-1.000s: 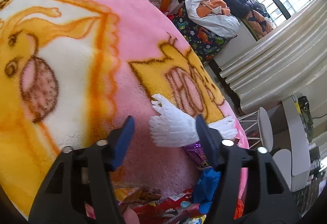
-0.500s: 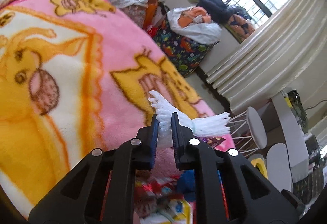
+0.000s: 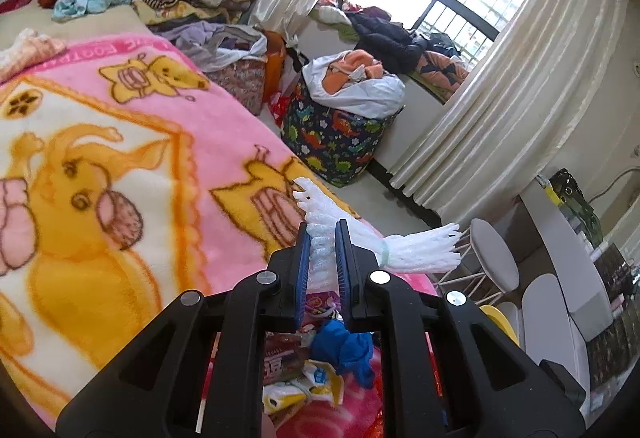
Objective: Collect trash
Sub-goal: 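Lift the red bag with the right tool while the left tool holds the white mesh sleeve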
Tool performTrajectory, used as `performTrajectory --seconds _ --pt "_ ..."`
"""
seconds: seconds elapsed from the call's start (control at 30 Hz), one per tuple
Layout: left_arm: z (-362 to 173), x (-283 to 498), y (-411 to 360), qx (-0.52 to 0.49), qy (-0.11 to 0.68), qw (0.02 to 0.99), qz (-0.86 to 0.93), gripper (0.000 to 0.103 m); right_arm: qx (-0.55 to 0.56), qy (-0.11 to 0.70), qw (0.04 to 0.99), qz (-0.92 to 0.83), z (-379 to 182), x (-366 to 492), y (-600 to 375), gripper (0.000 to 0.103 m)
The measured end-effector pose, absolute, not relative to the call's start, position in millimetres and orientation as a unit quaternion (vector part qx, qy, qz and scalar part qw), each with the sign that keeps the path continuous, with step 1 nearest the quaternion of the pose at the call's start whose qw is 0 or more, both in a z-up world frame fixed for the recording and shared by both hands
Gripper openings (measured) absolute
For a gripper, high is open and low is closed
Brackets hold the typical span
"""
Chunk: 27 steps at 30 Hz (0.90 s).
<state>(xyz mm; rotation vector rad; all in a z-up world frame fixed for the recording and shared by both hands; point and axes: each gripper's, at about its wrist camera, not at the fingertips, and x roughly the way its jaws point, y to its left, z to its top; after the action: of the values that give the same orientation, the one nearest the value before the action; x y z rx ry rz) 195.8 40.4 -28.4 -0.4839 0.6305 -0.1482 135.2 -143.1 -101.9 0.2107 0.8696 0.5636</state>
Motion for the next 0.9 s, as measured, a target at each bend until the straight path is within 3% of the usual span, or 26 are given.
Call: performTrajectory --seconds 0.9 --pt "-4.0 142.5 23.7 -0.204 0.28 0.936 -0.068 0.008 0.128 0.318 0.906 0.247 -52.0 105.4 -181.4 0.035"
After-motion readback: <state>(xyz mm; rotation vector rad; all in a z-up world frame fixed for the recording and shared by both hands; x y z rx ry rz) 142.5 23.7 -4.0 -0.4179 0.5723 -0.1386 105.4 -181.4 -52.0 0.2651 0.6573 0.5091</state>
